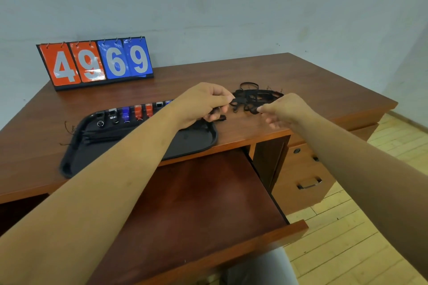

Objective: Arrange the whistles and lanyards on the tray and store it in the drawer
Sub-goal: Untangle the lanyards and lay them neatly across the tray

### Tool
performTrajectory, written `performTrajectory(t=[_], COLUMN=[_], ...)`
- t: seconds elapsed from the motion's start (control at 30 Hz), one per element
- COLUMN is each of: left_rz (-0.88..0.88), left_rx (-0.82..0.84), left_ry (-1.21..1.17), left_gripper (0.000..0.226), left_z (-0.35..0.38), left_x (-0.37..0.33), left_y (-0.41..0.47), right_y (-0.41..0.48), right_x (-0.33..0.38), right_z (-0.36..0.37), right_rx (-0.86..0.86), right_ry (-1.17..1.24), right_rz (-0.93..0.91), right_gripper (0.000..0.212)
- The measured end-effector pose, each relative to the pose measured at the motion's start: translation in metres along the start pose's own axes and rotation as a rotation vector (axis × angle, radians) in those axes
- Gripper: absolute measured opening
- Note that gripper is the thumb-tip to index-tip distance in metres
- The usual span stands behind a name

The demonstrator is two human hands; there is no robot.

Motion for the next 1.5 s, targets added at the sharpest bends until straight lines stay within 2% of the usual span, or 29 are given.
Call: performTrajectory(t=[0.03, 0.1, 0.23, 0.33, 0.43, 0.57, 0.77, 0.93, 1.07, 1.17, 1.3, 1.5], left_rz=[0.002, -0.002, -0.015, -0.022, -0.041, -0.080, -0.156, -0.175, -0.179, -0.229, -0.285, -0.358], left_rx=[0.000, -0.003, -0.027, -0.043, -0.041, -0.037, -0.030, -0.036, -0.068, -0.106, -0.182, -0.263], left_ry=[0.022, 0.034, 0.032, 0.058, 0.091, 0.191, 0.254, 0.220, 0.245, 0.221, 0.239, 0.361], left_gripper=[0.017, 0.017, 0.017, 0.016, 0.017, 0.014, 0.024, 0.025, 0.037, 0.024, 0.016, 0.018], left_z=[-0.001, -0.004, -0.012, -0.019, -0.029, -0.047, -0.072, -0.080, -0.087, -0.096, -0.111, -0.125], left_x=[-0.001, -0.002, 0.002, 0.008, 0.016, 0.034, 0.065, 0.080, 0.092, 0.105, 0.124, 0.146], left_y=[-0.002, -0.004, -0.007, -0.013, -0.022, -0.042, -0.074, -0.094, -0.110, -0.123, -0.138, -0.157], right_y=[-0.001, -0.006, -0.017, -0.021, -0.023, -0.027, -0.032, -0.039, -0.040, -0.037, -0.031, -0.026], right_x=[0.003, 0.011, 0.021, 0.021, 0.019, 0.020, 0.019, 0.026, 0.029, 0.028, 0.025, 0.024], right_z=[0.003, 0.012, 0.031, 0.042, 0.048, 0.051, 0.052, 0.062, 0.072, 0.078, 0.087, 0.101], right_rx=[-0.004, 0.151, 0.546, 0.663, 0.639, 0.589, 0.636, 0.648, 0.642, 0.614, 0.602, 0.580], right_ry=[-0.040, 0.025, 0.195, 0.171, 0.008, -0.169, -0.239, -0.364, -0.402, -0.432, -0.461, -0.490], right_rz=[-0.073, -0.192, -0.189, -0.190, -0.254, -0.321, -0.303, -0.363, -0.408, -0.434, -0.449, -0.459], right_gripper=[0.028, 0.034, 0.029, 0.023, 0.024, 0.050, 0.020, 0.018, 0.022, 0.032, 0.021, 0.015])
Point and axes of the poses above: each hand's wrist, its own y-axis towards the middle knuckle, its own z-axis out of the palm, x = y × z, the point moved 1 cm from there along y, towards the middle knuckle, and after that the axes turned 15 degrees about y, right-handed, at the moved point
